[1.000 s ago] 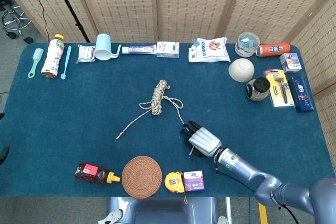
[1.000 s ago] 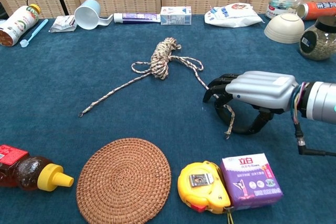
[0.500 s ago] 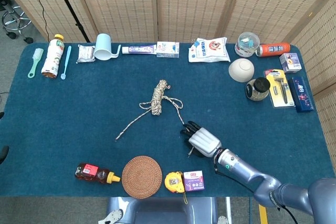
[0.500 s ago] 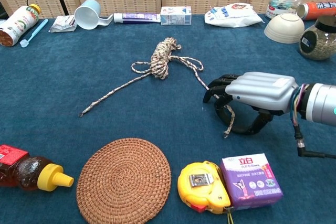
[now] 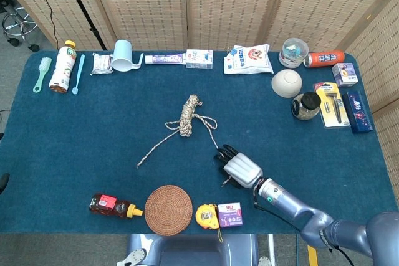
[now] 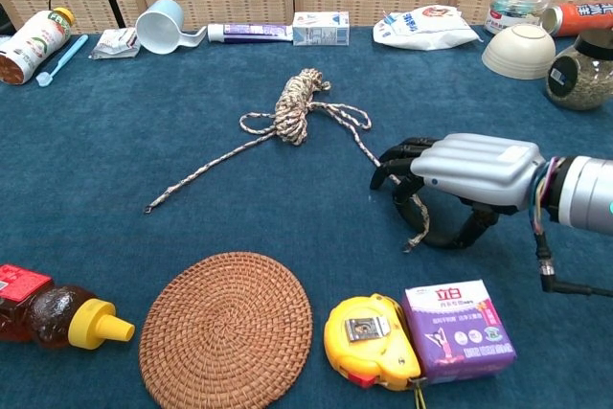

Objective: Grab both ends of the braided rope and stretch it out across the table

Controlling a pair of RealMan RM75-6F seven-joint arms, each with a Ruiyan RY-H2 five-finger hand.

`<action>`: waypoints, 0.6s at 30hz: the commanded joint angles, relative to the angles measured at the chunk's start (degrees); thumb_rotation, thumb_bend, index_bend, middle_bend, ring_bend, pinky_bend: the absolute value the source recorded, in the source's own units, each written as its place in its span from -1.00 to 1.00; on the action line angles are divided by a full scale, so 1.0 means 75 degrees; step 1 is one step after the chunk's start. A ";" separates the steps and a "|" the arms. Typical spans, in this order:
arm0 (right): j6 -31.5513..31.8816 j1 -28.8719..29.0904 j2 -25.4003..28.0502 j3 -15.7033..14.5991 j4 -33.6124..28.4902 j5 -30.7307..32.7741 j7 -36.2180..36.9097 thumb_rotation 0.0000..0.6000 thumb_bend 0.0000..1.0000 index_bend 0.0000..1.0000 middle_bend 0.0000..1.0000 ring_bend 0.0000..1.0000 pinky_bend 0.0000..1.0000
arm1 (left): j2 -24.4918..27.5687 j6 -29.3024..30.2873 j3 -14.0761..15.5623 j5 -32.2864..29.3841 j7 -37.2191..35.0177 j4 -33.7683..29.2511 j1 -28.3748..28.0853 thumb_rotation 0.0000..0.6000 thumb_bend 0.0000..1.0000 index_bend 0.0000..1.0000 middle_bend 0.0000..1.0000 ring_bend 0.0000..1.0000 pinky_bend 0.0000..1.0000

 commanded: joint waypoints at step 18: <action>0.0377 -0.0236 0.0107 0.0165 -0.0317 0.0300 -0.0151 1.00 -0.13 0.21 -0.55 -0.87 -1.00 | -0.0036 -0.0099 0.0006 0.0086 -0.0005 0.0042 -0.0070 1.00 -0.29 -1.00 -1.00 -1.00 -1.00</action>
